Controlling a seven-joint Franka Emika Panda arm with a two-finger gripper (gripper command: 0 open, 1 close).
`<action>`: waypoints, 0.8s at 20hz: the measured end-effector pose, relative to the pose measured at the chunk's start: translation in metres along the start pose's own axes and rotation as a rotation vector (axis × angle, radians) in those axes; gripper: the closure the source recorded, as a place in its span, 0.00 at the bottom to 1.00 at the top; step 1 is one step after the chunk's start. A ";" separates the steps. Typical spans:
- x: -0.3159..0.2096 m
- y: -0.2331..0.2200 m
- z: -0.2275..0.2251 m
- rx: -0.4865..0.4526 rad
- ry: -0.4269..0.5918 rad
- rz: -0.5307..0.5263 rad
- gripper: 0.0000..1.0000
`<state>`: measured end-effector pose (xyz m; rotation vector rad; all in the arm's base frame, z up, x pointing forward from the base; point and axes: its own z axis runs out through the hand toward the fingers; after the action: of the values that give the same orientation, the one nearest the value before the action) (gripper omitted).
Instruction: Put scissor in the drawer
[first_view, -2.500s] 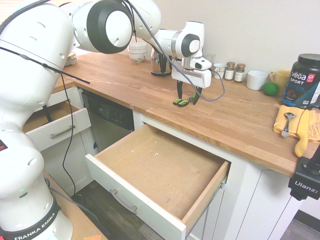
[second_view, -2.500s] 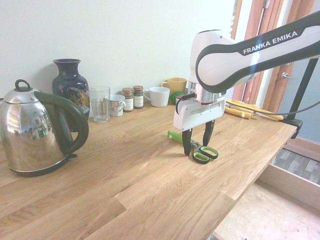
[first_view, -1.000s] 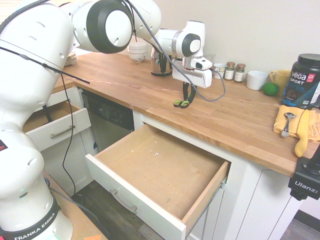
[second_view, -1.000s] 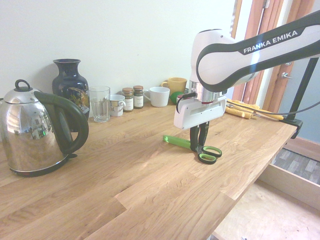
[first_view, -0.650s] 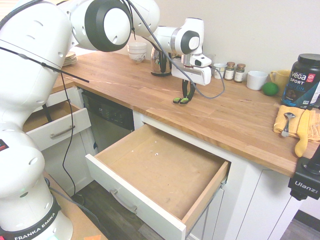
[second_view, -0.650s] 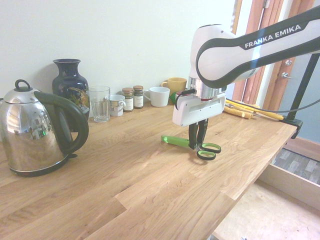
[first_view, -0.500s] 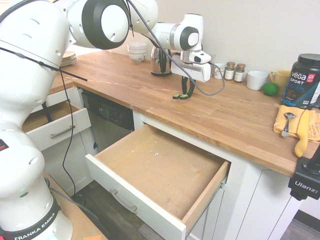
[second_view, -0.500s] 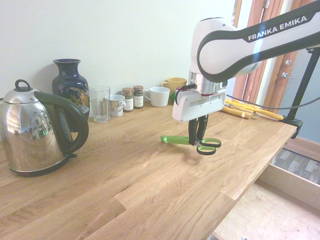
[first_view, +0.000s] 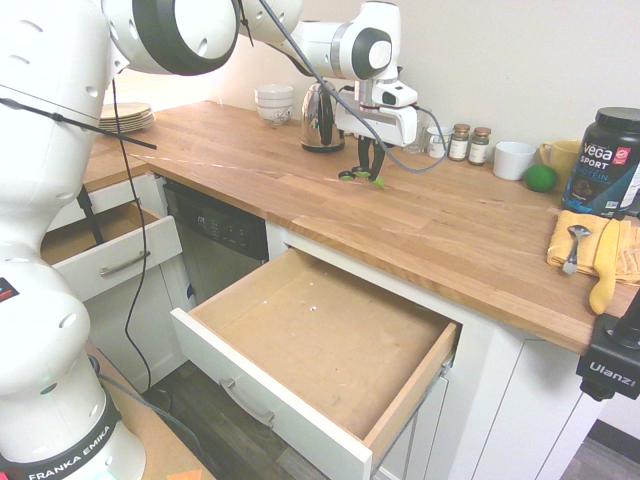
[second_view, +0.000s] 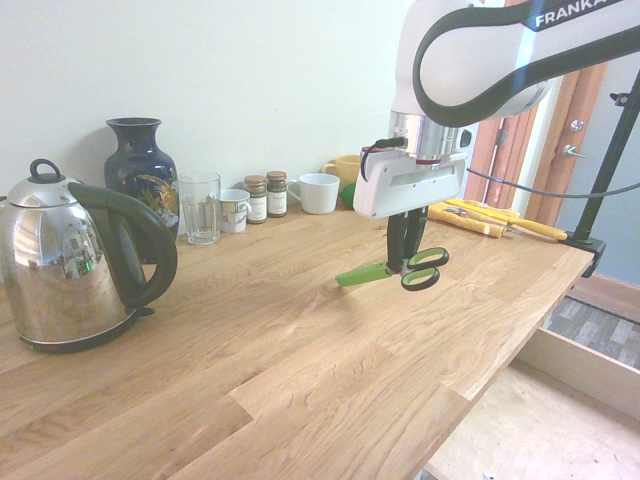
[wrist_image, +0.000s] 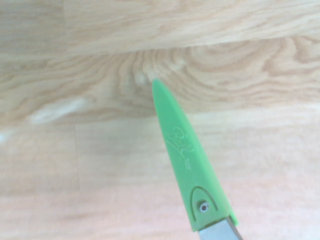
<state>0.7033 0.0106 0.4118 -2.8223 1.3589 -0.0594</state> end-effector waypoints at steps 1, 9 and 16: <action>-0.002 0.002 -0.004 0.002 0.001 0.000 1.00; -0.023 0.025 -0.027 0.006 0.004 -0.003 1.00; -0.057 0.072 -0.045 0.005 0.009 -0.005 1.00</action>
<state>0.6093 0.0108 0.4535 -2.8248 1.3517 -0.0748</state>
